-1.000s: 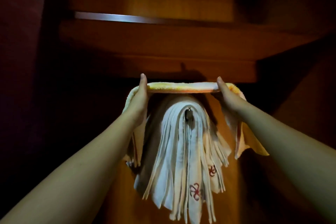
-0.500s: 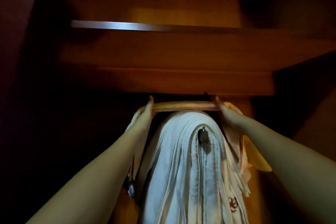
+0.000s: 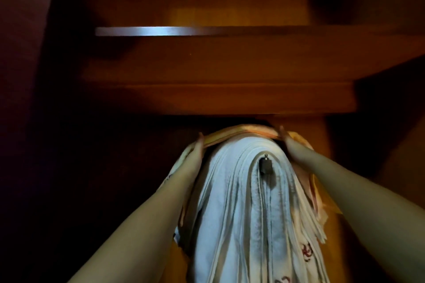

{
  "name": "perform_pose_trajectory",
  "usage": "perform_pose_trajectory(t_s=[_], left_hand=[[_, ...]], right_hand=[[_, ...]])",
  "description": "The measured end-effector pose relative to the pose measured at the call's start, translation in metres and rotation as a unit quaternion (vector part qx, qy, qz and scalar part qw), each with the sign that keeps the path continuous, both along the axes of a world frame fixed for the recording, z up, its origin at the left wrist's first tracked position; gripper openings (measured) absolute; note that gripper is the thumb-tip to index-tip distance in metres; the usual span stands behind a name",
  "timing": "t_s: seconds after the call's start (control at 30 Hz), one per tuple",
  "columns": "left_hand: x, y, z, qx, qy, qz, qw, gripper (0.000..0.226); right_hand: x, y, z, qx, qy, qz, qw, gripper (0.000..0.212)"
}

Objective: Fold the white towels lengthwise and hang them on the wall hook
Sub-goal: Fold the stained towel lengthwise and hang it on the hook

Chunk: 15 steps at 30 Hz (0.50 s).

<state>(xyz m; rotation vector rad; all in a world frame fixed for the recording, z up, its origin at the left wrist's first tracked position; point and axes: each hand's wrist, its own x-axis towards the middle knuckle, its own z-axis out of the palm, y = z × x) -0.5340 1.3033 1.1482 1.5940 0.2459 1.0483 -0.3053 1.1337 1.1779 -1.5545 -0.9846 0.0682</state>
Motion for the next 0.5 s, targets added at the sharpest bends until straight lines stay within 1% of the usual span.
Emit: perform_pose_trajectory(t_s=[0.03,0.07,0.1,0.17,0.2,0.27,0.3,0.37,0.43,0.5], left_hand=[[0.001,-0.001,-0.007,-0.001,-0.005,-0.007,1.0,0.057],[0.003,-0.001,-0.012,-0.007,-0.028,-0.015,0.999,0.053],[0.004,-0.002,-0.014,-0.028,-0.05,-0.032,0.998,0.053],[0.006,0.0,-0.021,-0.075,-0.059,-0.082,0.992,0.06],[0.006,0.001,-0.023,-0.084,-0.059,-0.097,0.99,0.067],[0.008,0.011,-0.025,-0.1,-0.091,-0.121,0.983,0.078],[0.007,0.013,-0.024,-0.113,-0.107,-0.126,0.98,0.08],[0.007,0.013,-0.018,-0.123,-0.132,-0.133,0.975,0.077],[0.009,0.016,-0.01,-0.13,-0.153,-0.129,0.971,0.077],[0.006,0.019,-0.004,-0.136,-0.168,-0.122,0.969,0.078]], right_hand=[[0.001,-0.002,-0.006,-0.011,0.019,0.018,1.0,0.098],[0.003,-0.005,-0.013,-0.017,0.03,0.018,0.999,0.113],[0.007,-0.006,-0.021,-0.002,0.044,0.032,0.999,0.115],[0.003,-0.014,-0.032,0.03,0.087,0.044,0.995,0.09],[0.001,-0.018,-0.035,0.047,0.106,0.041,0.992,0.083],[0.008,-0.017,-0.038,0.075,0.143,0.045,0.986,0.086],[0.006,-0.018,-0.036,0.1,0.147,0.043,0.983,0.085],[0.002,-0.019,-0.026,0.17,0.158,0.013,0.973,0.072],[-0.005,-0.02,-0.012,0.19,0.155,-0.001,0.969,0.068],[-0.009,-0.02,-0.001,0.196,0.139,0.016,0.971,0.07]])
